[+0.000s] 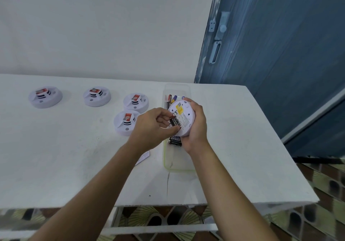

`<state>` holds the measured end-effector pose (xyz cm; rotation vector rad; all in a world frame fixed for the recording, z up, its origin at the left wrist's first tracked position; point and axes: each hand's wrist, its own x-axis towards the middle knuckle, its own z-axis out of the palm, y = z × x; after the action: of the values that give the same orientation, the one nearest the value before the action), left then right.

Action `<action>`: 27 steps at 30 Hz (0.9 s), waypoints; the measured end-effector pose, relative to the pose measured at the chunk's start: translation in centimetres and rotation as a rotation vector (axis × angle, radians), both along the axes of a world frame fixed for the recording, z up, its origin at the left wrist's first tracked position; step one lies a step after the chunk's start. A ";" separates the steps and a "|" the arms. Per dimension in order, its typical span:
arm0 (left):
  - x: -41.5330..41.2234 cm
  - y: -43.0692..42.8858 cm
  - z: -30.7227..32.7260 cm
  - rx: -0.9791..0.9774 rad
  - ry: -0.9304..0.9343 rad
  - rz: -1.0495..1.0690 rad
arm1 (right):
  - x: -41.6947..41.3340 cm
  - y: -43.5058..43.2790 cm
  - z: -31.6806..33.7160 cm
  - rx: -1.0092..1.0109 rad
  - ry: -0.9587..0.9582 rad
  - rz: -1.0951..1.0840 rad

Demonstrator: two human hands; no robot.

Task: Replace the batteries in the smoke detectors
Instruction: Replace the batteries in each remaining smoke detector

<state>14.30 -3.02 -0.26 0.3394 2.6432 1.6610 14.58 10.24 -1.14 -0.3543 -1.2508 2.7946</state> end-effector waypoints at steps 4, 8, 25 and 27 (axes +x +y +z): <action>-0.3 -0.1 0.0 -0.039 -0.017 -0.038 | 0.3 -0.1 0.0 -0.006 0.011 -0.002; -0.6 -0.1 0.0 -0.058 -0.009 -0.059 | 0.2 -0.4 -0.1 0.000 0.022 -0.020; -1.0 0.3 -0.3 -0.101 -0.015 -0.101 | 0.5 0.2 -0.7 0.030 -0.002 -0.042; -0.9 0.5 -0.4 -0.111 -0.002 -0.096 | 0.5 0.3 -0.8 0.027 -0.003 -0.043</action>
<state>13.39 -2.51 -0.70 0.4532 2.6579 1.4797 15.08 10.54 -1.97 -0.3799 -1.2648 2.7394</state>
